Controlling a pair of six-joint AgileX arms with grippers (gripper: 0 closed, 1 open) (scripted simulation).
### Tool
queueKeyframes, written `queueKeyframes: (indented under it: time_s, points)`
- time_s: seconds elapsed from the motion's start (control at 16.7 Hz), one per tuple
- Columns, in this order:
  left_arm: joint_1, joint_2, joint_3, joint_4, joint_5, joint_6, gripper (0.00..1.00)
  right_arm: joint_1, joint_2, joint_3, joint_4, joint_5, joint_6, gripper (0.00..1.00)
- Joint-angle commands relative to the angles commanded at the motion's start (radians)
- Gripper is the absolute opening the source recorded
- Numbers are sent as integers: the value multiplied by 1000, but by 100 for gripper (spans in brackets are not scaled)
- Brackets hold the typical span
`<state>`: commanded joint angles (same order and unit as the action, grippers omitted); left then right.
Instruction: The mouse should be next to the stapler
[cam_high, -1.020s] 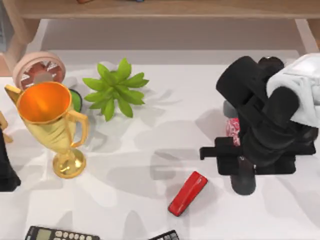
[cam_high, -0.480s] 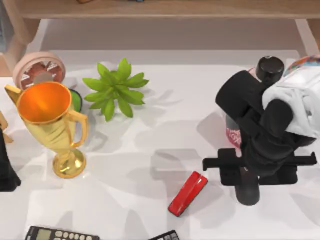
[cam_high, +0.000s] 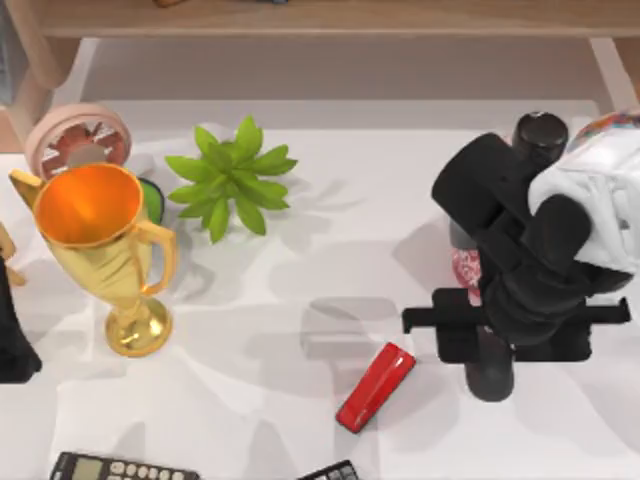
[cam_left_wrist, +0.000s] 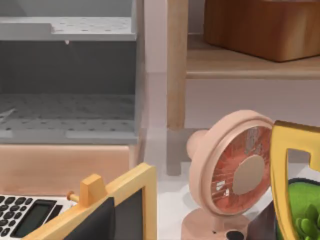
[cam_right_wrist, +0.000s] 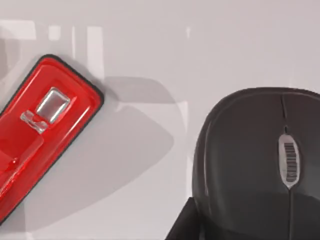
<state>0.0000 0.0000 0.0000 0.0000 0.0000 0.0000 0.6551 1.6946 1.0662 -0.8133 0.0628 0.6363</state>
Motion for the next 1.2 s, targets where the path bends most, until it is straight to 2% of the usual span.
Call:
queueKeyframes:
  time_s: [1.2]
  points:
    - [0,0,0,0,0,0,100,-4,50,-37,39,-2,0,0]
